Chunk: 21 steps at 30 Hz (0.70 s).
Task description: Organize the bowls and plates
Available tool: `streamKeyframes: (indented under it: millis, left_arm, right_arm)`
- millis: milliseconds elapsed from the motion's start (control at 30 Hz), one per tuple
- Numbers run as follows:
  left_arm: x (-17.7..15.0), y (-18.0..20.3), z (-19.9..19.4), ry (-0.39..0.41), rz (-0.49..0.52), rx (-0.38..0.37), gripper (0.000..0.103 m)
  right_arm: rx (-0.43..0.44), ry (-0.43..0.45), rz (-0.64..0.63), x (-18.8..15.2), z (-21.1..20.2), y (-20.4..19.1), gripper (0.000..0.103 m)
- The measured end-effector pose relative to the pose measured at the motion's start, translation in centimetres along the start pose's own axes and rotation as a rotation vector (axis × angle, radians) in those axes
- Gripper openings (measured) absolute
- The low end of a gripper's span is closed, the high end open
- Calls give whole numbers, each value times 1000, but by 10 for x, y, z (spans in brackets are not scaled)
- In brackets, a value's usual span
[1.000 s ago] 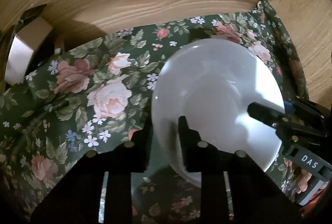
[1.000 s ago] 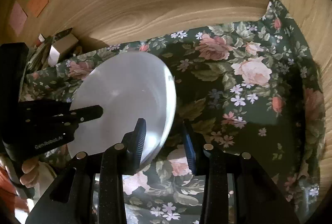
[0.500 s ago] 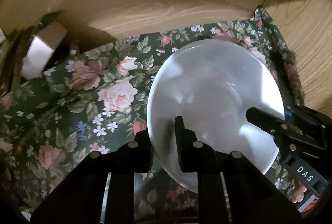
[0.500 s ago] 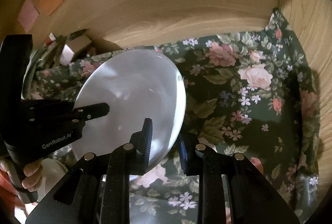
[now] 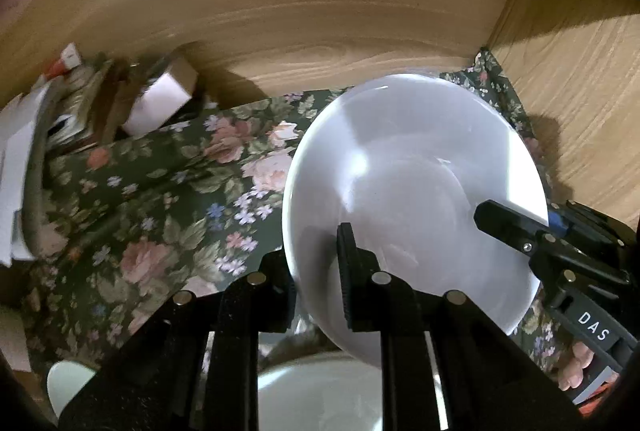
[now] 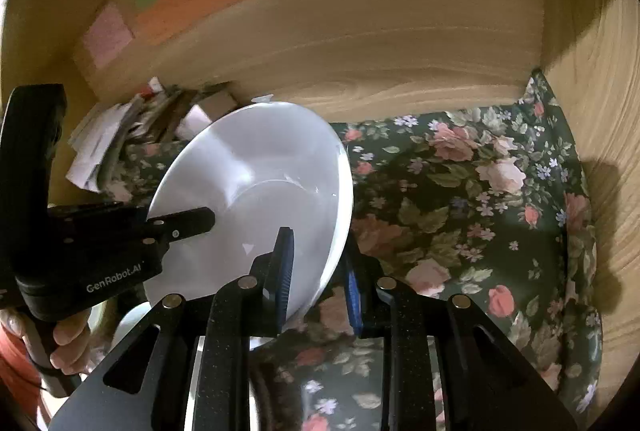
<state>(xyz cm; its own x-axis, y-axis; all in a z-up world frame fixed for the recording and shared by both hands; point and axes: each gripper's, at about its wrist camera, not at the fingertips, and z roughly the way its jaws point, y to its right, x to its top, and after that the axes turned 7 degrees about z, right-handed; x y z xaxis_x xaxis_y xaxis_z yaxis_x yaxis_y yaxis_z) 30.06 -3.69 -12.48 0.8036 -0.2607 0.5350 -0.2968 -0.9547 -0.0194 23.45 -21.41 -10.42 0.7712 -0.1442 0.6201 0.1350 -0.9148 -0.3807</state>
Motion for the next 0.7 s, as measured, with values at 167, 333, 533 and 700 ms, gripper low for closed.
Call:
streamKeyframes:
  millis: [167,333,533,700]
  left_arm:
    - [-13,-10,-23,13,-35,8,17]
    - [-28,-20,-43,32,-62,25,17]
    - [-45,-34,-63,46,-99,43,17]
    - [-61,-44,-78,59,-125,63,17]
  right_arm:
    - [24,23,-23,-7,-9,-20,21]
    - [48,33,-49,-12,-14,-38,21]
    - [81,36,-75,-20,-17,-58,21]
    - [104,32,-98,-26,-16,-73,21]
